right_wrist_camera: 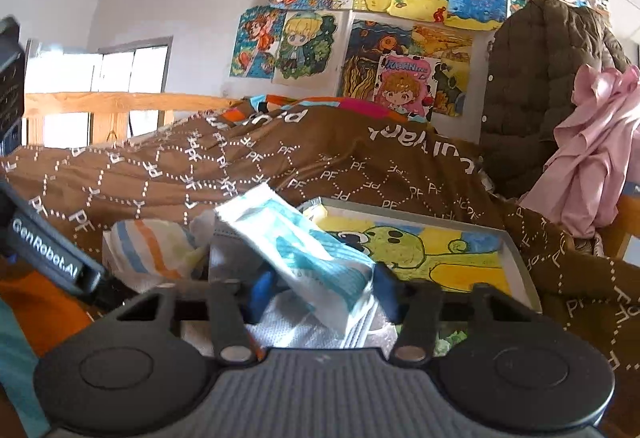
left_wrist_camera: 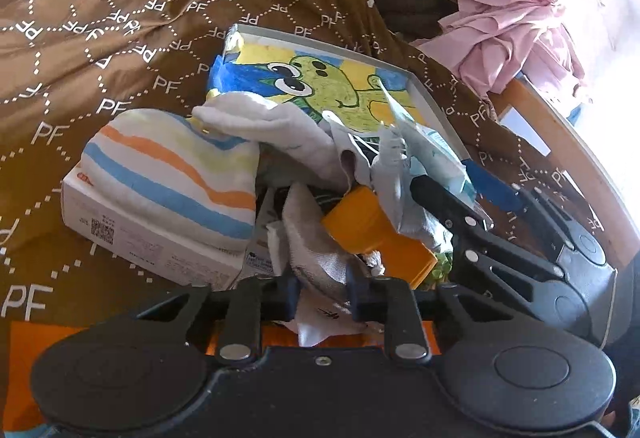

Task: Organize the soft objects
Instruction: 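Grasp the blue-white mask packet with the right tool while the left tool grasps the grey drawstring pouch, then lift the packet with the right tool while the left tool carries the pouch toward the tray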

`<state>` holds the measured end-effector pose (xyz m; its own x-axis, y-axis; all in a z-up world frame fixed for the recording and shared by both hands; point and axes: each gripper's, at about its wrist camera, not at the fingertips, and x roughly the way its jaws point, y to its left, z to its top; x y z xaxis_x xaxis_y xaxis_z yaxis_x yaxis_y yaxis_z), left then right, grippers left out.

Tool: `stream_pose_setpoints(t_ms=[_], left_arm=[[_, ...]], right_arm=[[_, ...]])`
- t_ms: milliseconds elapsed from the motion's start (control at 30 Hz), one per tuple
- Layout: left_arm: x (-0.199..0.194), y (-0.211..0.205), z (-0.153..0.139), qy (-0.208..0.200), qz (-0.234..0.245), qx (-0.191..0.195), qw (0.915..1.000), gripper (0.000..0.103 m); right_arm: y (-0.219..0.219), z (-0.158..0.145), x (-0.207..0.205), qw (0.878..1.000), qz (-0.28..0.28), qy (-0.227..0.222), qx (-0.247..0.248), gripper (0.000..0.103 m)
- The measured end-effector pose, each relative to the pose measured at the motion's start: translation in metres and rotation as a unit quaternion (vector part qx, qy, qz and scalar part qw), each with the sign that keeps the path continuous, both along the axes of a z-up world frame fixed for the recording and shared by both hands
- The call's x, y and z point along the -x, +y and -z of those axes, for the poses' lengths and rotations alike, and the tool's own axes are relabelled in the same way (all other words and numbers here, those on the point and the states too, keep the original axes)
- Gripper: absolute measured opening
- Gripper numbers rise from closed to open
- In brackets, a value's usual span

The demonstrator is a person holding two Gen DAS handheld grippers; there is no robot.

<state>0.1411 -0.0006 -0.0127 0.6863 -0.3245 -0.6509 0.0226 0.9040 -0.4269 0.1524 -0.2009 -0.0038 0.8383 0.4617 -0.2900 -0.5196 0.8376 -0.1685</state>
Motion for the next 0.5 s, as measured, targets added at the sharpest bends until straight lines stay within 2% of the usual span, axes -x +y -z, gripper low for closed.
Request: stream_pose_setpoints(t_ms=[133,300,500], left_arm=[[0.001,0.002,0.001,0.005,0.001,0.009,0.9999,0.011],[0.005,0.000,0.001,0.003,-0.001,0.009,1.0000,0.008],[0.019,-0.001,-0.013,-0.010,0.014,-0.009,0.9998,0.006]], right_arm=[[0.002,0.002,0.002,1.000,-0.002,0.004,0.005,0.042],[-0.004,0.002,0.005,1.000,0.000,-0.001,0.000,0.025],[-0.016,-0.007,0.011,1.000,0.011,-0.015,-0.014,0.023]])
